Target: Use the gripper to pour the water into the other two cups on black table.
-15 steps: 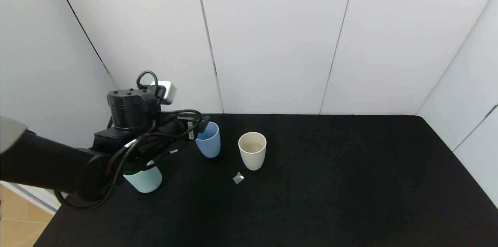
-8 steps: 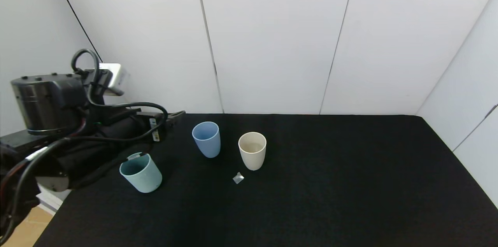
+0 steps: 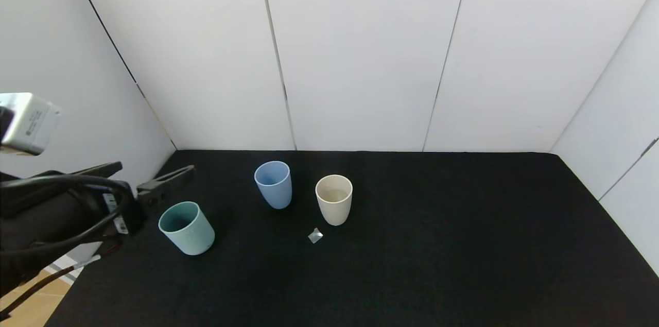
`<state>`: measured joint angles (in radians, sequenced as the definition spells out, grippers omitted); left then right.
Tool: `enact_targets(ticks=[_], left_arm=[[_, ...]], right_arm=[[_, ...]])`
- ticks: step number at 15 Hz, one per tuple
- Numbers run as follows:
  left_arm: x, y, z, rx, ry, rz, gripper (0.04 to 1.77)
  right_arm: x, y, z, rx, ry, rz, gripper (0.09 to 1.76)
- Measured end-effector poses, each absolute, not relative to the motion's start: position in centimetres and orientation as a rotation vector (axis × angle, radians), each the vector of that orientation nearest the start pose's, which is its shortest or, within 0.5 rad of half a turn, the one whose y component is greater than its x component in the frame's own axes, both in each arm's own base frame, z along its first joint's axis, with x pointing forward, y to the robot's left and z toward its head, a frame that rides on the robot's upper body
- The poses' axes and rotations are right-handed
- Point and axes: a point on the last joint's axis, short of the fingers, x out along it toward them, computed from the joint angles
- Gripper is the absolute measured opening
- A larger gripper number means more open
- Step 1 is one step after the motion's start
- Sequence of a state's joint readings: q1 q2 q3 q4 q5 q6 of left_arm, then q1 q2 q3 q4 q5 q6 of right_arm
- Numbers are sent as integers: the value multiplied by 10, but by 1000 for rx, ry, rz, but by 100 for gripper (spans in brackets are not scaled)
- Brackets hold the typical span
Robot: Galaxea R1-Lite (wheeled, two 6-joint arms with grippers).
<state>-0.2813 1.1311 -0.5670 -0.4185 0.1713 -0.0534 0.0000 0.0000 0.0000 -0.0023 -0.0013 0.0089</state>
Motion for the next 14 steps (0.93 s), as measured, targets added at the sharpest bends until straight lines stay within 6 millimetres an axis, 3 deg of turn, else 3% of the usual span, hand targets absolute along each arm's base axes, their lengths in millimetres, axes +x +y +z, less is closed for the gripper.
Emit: enact_targets(ticks=[8,14], left_arm=[[72,-9,220,-34,116,-77,172],[3,0,194,-42,67,-41,172]], right_arm=[[-23,0,76,9,-2,-1,171],[-23,0,76,10,-2,-1,171]])
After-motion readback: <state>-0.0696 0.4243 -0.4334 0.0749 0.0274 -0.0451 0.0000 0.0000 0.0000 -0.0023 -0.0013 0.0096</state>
